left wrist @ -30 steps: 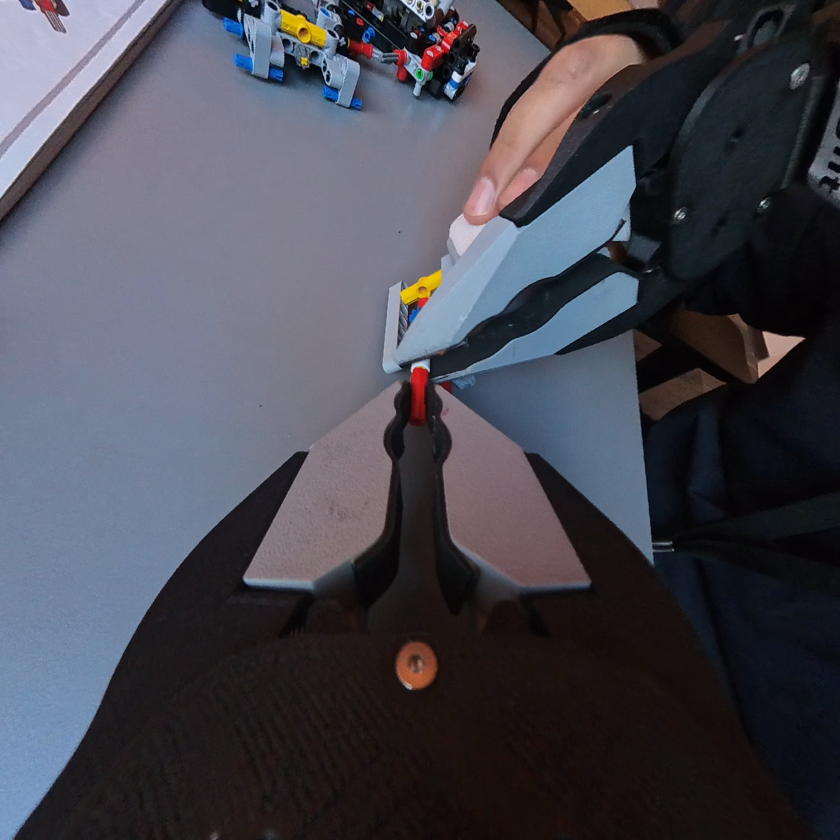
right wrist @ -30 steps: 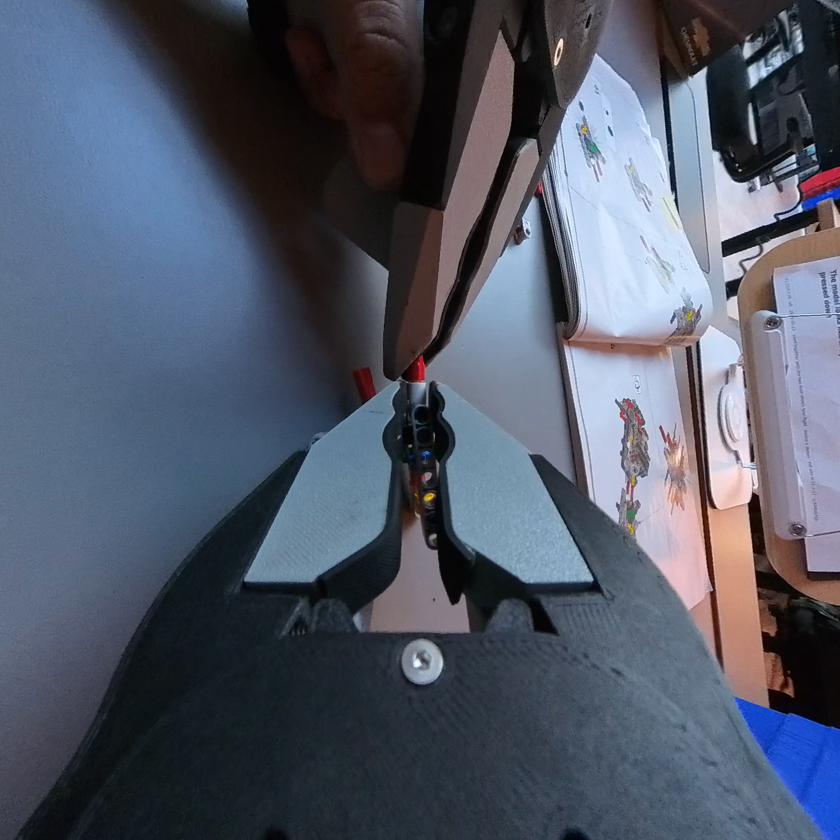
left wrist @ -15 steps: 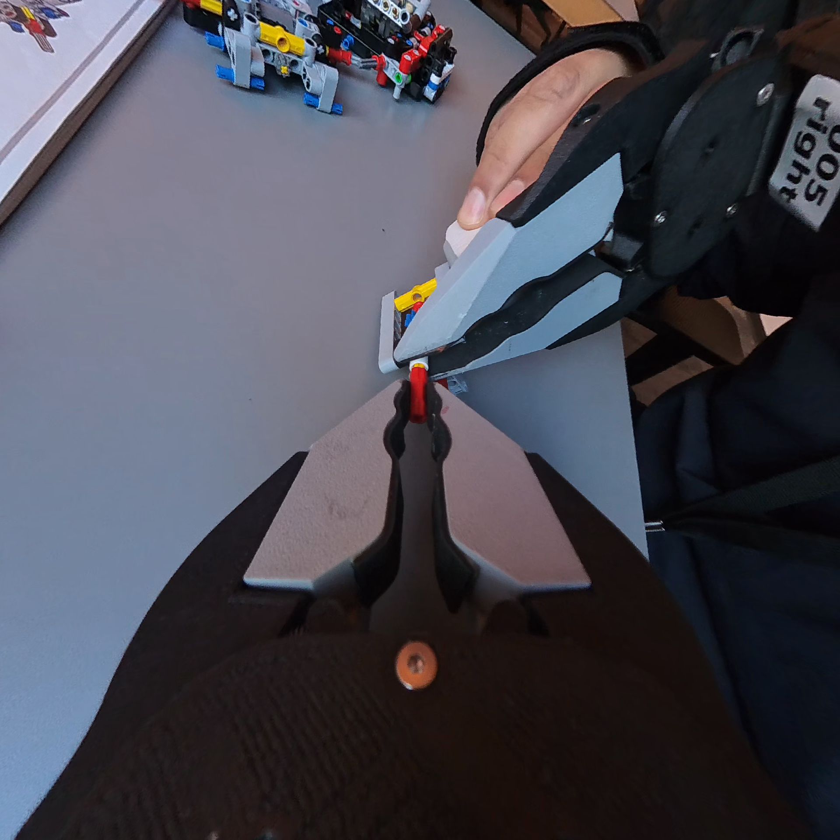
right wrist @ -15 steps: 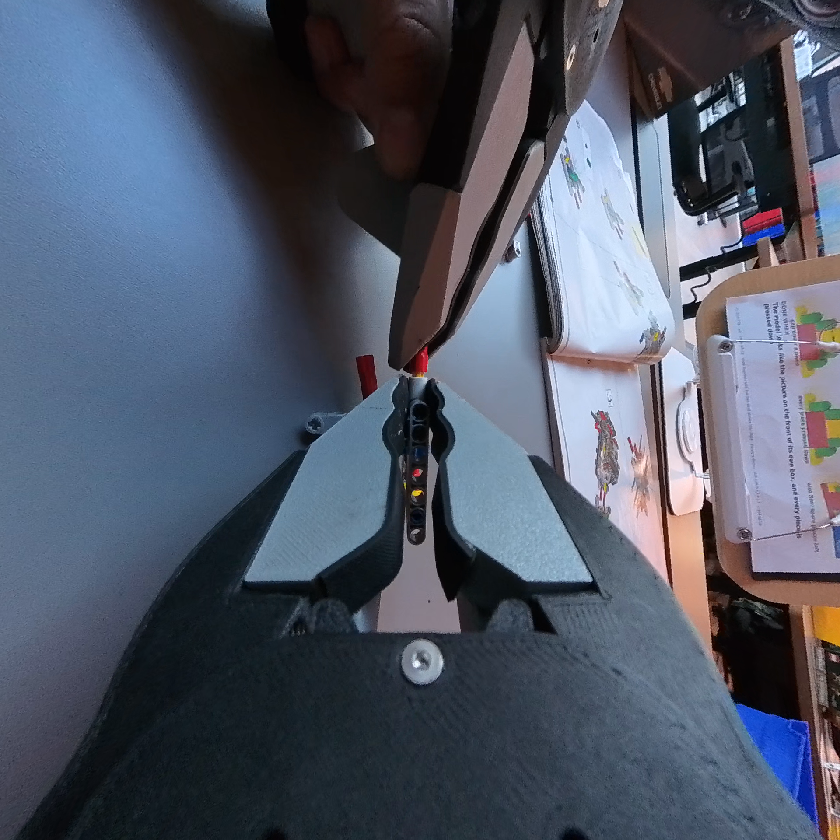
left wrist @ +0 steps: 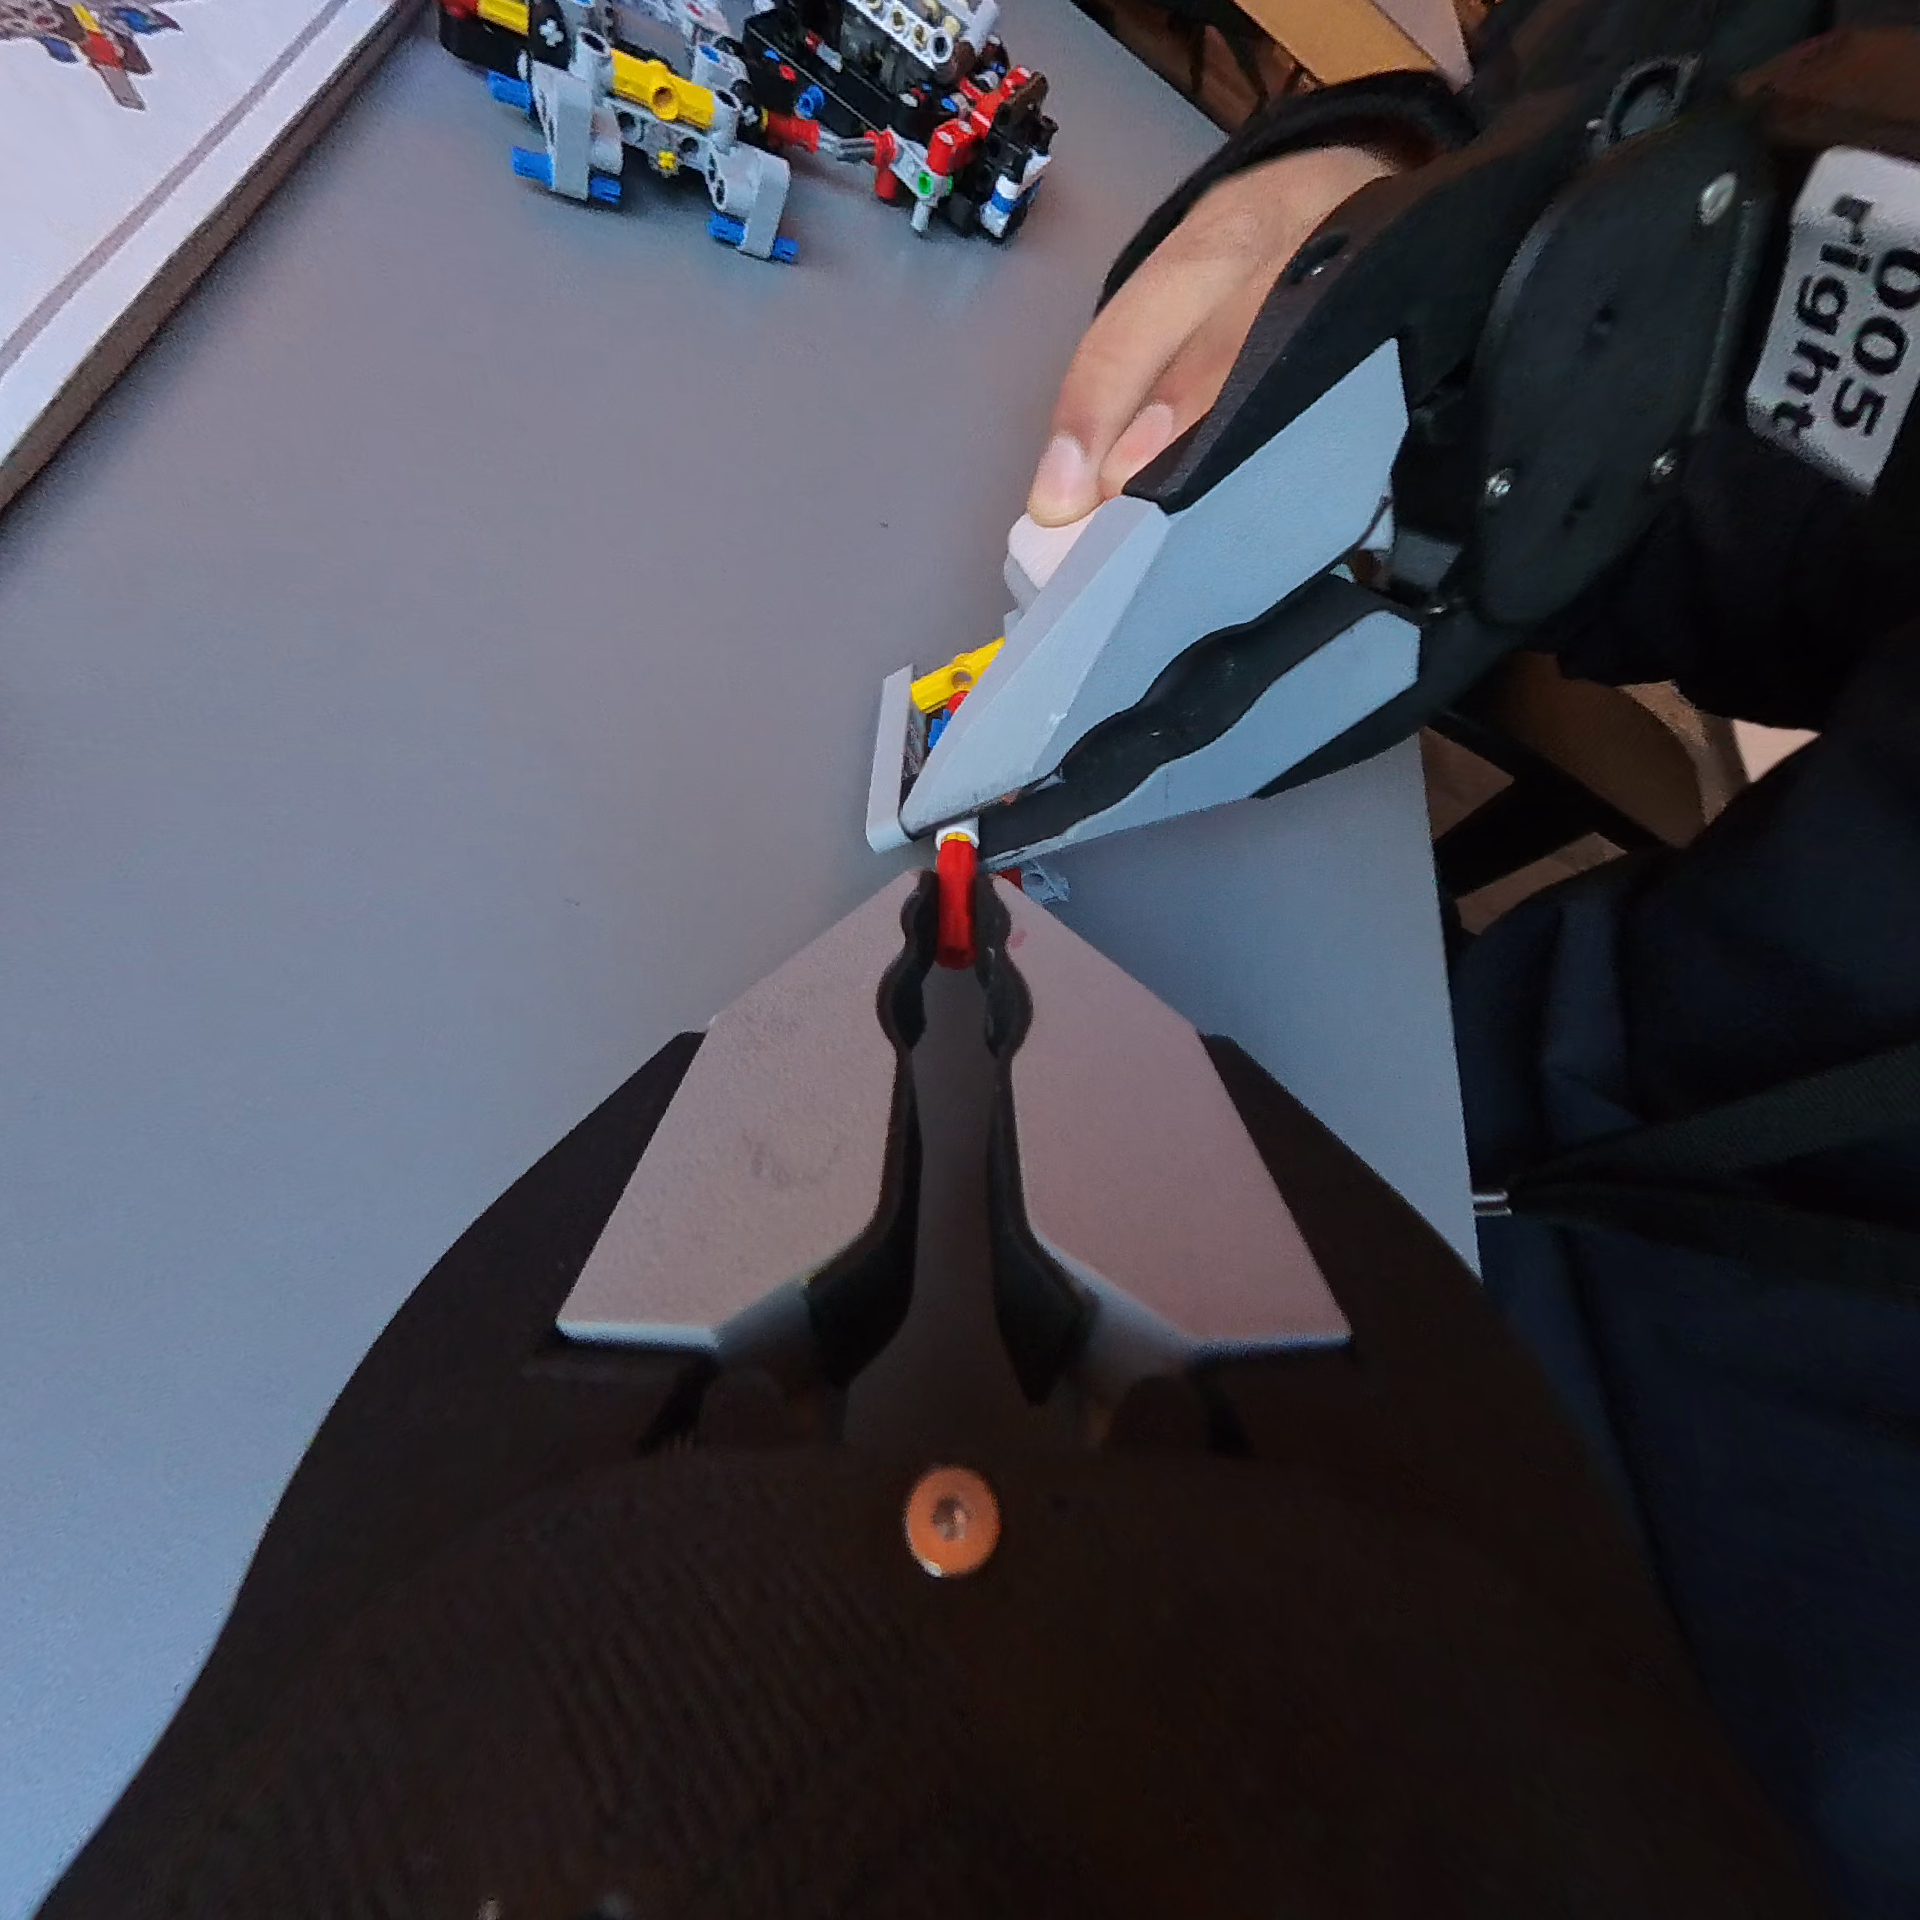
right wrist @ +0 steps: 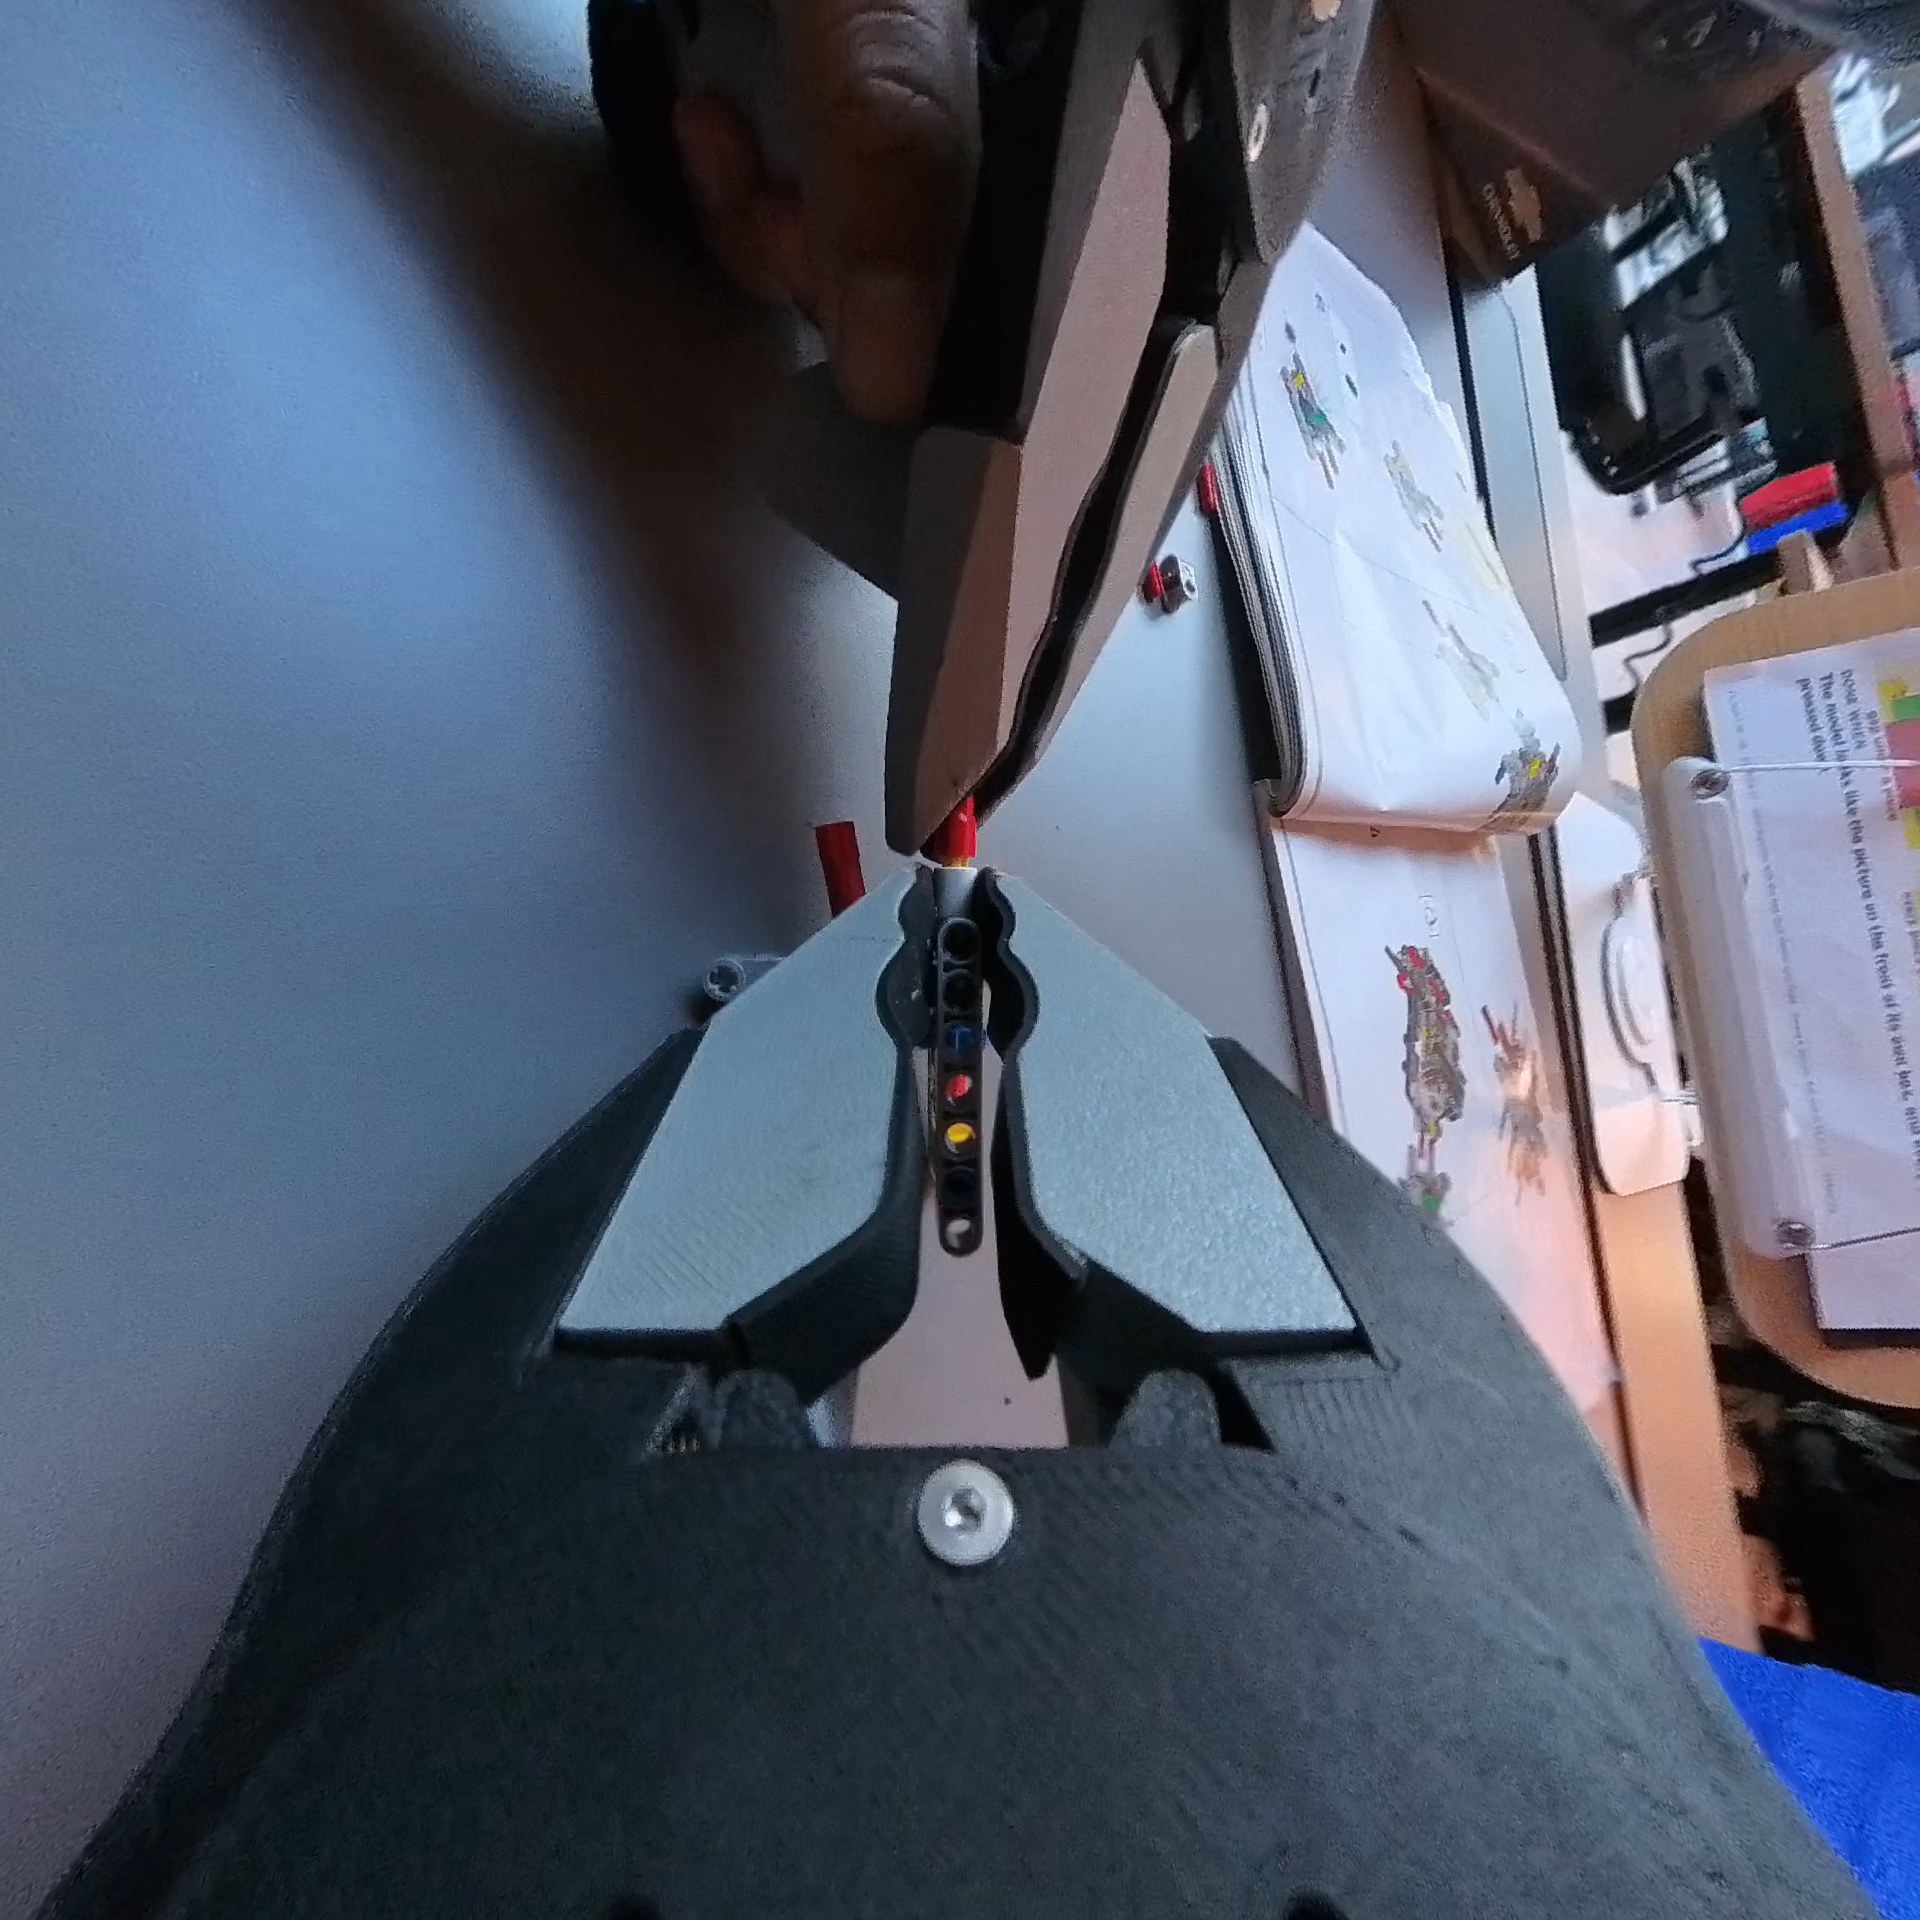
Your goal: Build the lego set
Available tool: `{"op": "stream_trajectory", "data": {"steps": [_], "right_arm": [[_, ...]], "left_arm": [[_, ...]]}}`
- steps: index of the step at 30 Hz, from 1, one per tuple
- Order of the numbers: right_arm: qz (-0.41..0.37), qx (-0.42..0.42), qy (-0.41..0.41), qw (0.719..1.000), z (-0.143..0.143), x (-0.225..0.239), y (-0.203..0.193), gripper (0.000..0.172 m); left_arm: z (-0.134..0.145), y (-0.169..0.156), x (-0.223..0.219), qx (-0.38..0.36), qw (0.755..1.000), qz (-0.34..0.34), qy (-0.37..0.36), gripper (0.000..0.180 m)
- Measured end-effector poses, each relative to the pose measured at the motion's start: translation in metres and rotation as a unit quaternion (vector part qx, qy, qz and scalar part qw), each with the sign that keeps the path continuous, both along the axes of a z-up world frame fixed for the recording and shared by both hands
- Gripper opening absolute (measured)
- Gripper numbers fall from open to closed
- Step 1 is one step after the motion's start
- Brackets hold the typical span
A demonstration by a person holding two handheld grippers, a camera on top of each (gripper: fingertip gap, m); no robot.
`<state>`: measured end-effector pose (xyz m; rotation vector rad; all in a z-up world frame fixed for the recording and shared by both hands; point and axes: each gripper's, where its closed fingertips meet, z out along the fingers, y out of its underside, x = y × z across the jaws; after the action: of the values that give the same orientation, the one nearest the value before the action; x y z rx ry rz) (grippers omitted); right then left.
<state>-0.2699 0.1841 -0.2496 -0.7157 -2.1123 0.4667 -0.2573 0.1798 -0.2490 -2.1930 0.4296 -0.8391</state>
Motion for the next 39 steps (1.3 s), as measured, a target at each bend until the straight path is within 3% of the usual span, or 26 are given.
{"op": "stream_trajectory", "data": {"steps": [8, 17, 20, 24, 32, 34, 35, 37, 39], "right_arm": [[-0.025, 0.038, -0.005, 0.999, -0.002, -0.003, 0.004, 0.007], [0.009, 0.128, -0.037, 0.991, 0.0, -0.001, 0.0, 0.004], [0.024, 0.175, -0.043, 0.983, 0.0, -0.004, -0.001, 0.003], [0.013, 0.155, -0.064, 0.986, -0.001, -0.005, 0.005, 0.003], [0.026, 0.158, -0.04, 0.986, 0.001, -0.008, 0.004, 0.004], [-0.047, 0.224, -0.067, 0.971, -0.002, -0.002, 0.052, 0.005], [-0.067, 0.203, -0.076, 0.974, -0.002, 0.006, 0.072, 0.004], [-0.02, 0.105, -0.069, 0.992, 0.002, 0.011, 0.052, 0.004], [0.018, 0.133, -0.055, 0.989, 0.0, 0.004, 0.03, 0.004]], "left_arm": [[-0.003, 0.003, -0.001, -0.005, 1.0, 0.01, 0.009, 0.002], [-0.001, 0.0, 0.003, -0.025, 0.999, -0.01, -0.029, 0.004], [-0.004, 0.0, -0.001, -0.008, 1.0, -0.007, 0.012, 0.003], [-0.006, 0.004, -0.005, 0.021, 0.998, 0.001, 0.066, 0.002], [-0.003, 0.0, -0.009, 0.01, 0.999, 0.006, 0.03, 0.002], [-0.009, -0.002, -0.042, 0.003, 0.996, 0.047, 0.071, 0.002], [-0.003, -0.004, -0.062, 0.007, 0.996, 0.078, 0.043, 0.002], [0.011, -0.004, -0.07, 0.015, 0.995, 0.094, -0.042, 0.002], [0.004, -0.002, -0.051, 0.009, 0.998, 0.059, -0.006, 0.002]]}}
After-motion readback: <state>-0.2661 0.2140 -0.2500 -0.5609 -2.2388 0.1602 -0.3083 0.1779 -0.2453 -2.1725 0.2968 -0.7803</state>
